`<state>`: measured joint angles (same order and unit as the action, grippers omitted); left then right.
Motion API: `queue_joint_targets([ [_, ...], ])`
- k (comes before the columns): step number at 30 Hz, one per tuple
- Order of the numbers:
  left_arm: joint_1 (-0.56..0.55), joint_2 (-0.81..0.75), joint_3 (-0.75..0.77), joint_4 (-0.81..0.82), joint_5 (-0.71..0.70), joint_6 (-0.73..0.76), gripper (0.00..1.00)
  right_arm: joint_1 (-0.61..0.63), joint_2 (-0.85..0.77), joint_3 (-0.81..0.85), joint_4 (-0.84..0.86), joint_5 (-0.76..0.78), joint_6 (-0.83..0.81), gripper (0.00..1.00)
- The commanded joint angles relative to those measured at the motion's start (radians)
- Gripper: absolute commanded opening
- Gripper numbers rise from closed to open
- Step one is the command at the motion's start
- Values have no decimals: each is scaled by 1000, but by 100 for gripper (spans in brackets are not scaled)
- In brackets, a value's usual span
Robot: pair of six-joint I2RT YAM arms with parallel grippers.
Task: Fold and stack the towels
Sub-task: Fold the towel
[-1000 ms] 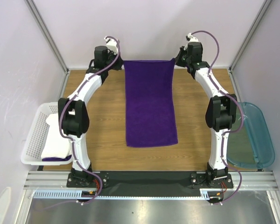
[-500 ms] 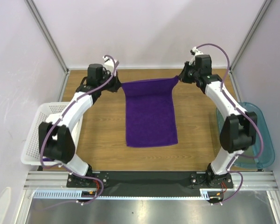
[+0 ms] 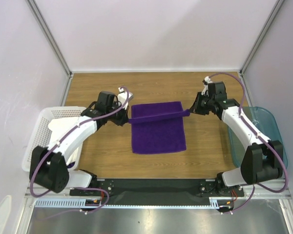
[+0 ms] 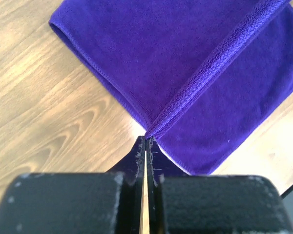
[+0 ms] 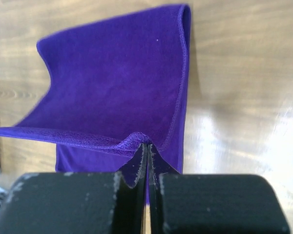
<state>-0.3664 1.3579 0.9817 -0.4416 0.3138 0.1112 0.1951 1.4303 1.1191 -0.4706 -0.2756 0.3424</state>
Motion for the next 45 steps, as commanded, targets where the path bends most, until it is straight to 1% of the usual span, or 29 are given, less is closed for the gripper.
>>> queue_joint_targets([
  [1,6,-109,-20,-28,-47,81,0,4,-73,-19,-51,-14,13,0],
  [9,4,-213,-43,-52,-87,99,0,40,-188,-84,-108,-1,37,0],
  [14,1,-249,-70,-63,-47,61,0,43,-209,-125,-148,19,23,0],
  [18,-32,-270,-121,-77,-36,56,0,41,-223,-189,-152,39,17,0],
  [22,-58,-292,-175,-78,-42,48,0,41,-211,-209,-158,44,23,0],
  [26,-68,-280,-172,-91,-48,54,0,41,-200,-234,-168,59,17,0],
  [30,-74,-212,-141,-140,-42,79,0,41,-191,-242,-187,61,4,0],
  [35,-106,-175,-121,-219,-108,143,0,43,-186,-268,-214,52,-5,0],
  [37,-123,-186,-120,-229,-88,147,0,43,-186,-278,-214,53,-6,0],
  [41,-170,-215,-135,-226,-55,206,3,43,-171,-294,-206,49,-6,0],
  [45,-193,-203,-149,-221,-65,237,5,43,-143,-286,-215,49,-11,0],
])
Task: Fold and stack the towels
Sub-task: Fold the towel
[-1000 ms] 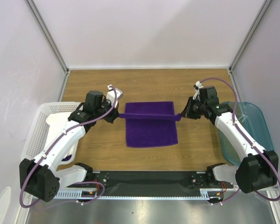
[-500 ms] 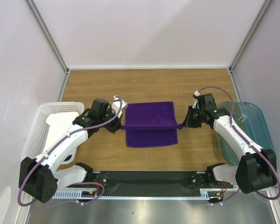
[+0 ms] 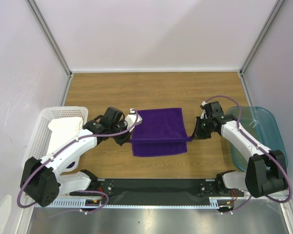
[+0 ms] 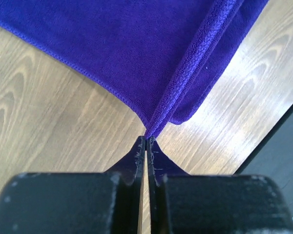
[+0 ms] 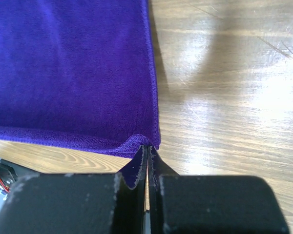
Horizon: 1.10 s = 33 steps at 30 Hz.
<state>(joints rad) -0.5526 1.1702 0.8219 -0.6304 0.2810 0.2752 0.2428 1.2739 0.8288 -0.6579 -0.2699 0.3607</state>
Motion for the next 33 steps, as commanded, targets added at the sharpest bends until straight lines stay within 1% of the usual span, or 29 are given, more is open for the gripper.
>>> queue_joint_targets([
  [1,-9,-6,14,-43,-31,79,6,-5,15,4,-31,41,-31,0],
  [2,-12,2,17,-54,-32,97,11,-4,16,3,-28,40,-31,0],
  [4,-26,25,36,-92,-40,134,49,0,15,13,-35,47,-28,1],
  [5,-29,29,42,-107,-37,151,81,1,13,18,-45,49,-29,6],
  [6,-35,37,58,-123,-46,163,100,3,10,24,-54,49,-31,12],
  [7,-36,40,69,-159,-49,173,100,4,7,33,-63,46,-32,33],
  [8,-38,39,80,-173,-49,191,100,4,7,56,-89,47,-37,42],
  [9,-36,36,95,-181,-52,196,100,6,1,67,-104,43,-37,60],
  [11,-36,2,103,-155,-60,191,100,6,-4,95,-137,29,-40,75],
  [12,-36,-12,111,-132,-65,184,100,6,-5,102,-144,6,-40,81],
  [13,-38,-33,117,-68,-98,130,100,7,-5,110,-161,-3,-39,87],
  [14,-38,-37,124,-31,-135,80,100,7,-4,116,-166,-9,-34,89],
  [15,-36,-34,163,-3,-158,18,100,9,-2,127,-169,-18,-22,90],
  [16,-36,-21,190,18,-176,-120,100,9,1,130,-167,-8,-8,90],
  [18,-38,37,271,17,-221,-314,96,6,13,144,-163,52,70,89],
  [19,-40,58,295,-18,-255,-529,96,4,37,150,-163,57,95,88],
  [20,-40,97,310,-28,-214,-609,96,4,47,156,-158,55,119,88],
  [21,-55,111,313,-31,-200,-681,93,4,56,161,-152,54,176,87],
  [22,-72,117,306,-40,-221,-838,92,3,74,165,-146,55,201,85],
  [23,-104,124,295,-40,-252,-910,91,1,82,168,-152,63,231,84],
  [24,-122,123,246,-19,-252,-973,91,1,90,168,-152,61,247,81],
  [25,-141,115,214,0,-253,-1075,90,3,96,162,-154,58,259,81],
  [27,-185,95,149,-5,-278,-1146,87,9,97,155,-151,66,259,79],
  [28,-193,82,128,-27,-316,-1224,83,10,88,147,-138,67,258,79],
  [29,-201,60,96,-14,-318,-1260,75,10,72,127,-131,66,256,78],
  [30,-205,-1,13,4,-316,-1315,71,10,62,119,-125,66,254,74],
  [31,-213,-32,-39,76,-310,-1432,69,9,53,110,-120,64,254,73],
  [32,-242,-68,-93,122,-306,-1493,69,12,39,92,-115,63,250,73],
  [33,-262,-95,-183,165,-319,-1549,69,9,35,81,-112,63,250,71],
])
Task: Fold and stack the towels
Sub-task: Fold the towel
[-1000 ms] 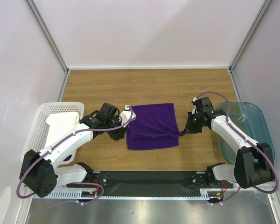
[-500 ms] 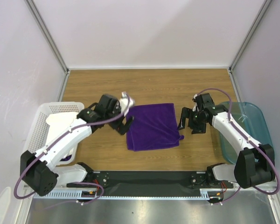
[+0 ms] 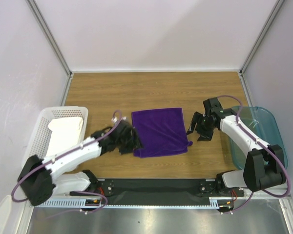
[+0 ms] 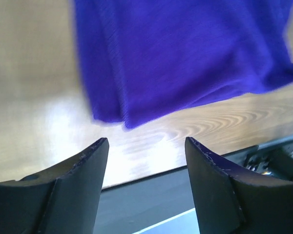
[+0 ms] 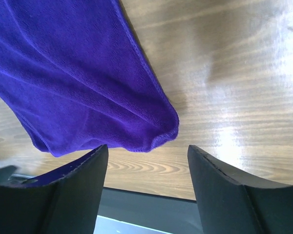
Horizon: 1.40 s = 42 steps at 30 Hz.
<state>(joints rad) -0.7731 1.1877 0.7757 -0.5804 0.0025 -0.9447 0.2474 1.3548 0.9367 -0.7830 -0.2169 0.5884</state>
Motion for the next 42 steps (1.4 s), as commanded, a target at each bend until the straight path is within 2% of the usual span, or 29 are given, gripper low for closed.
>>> queue_joint_targets([
  [1,-64,-150,-174,184,-58,-412,69,4,-51,-38,19,7,21,70],
  [4,-130,-152,-245,250,-128,-485,68,4,-69,-87,51,7,22,66],
  [11,-221,-60,-233,310,-223,-540,59,6,-108,-141,114,36,24,56],
  [16,-262,-53,-227,246,-277,-620,55,6,-115,-148,134,42,30,49],
  [20,-316,-82,-228,176,-367,-689,55,6,-129,-157,139,47,33,47],
  [25,-333,-63,-265,192,-394,-733,47,6,-131,-167,151,54,33,44],
  [42,-339,36,-244,214,-420,-750,49,6,-106,-180,172,48,31,36],
])
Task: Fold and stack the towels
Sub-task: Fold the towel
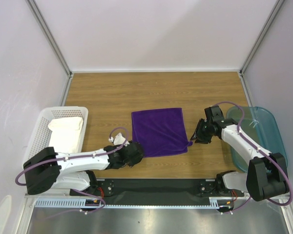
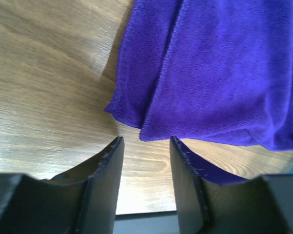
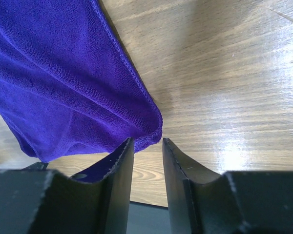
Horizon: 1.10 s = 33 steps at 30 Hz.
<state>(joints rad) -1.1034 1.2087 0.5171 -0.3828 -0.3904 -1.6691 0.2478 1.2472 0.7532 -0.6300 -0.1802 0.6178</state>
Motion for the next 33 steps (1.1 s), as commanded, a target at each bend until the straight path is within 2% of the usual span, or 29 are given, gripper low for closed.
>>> queue_joint_targets([
  [1,-12,20,17,13,-28,-27,47,5,1,3,21,12,3,35],
  [4,-12,15,18,13,-41,-30,42,5,1,1,21,15,3,32],
  [10,-12,12,14,18,-53,-32,31,5,0,-3,21,13,3,32],
  [17,-13,26,-2,67,-51,-46,26,5,3,-9,32,15,5,31],
  [19,-13,28,1,65,-57,-46,19,5,4,-9,32,18,3,31],
  [21,-15,26,4,59,-61,-47,17,5,4,-8,32,18,3,31],
  [25,-15,12,9,35,-68,-47,0,7,6,-6,36,16,8,30],
  [33,-15,-32,0,1,-100,-50,0,19,14,-17,59,18,20,31],
])
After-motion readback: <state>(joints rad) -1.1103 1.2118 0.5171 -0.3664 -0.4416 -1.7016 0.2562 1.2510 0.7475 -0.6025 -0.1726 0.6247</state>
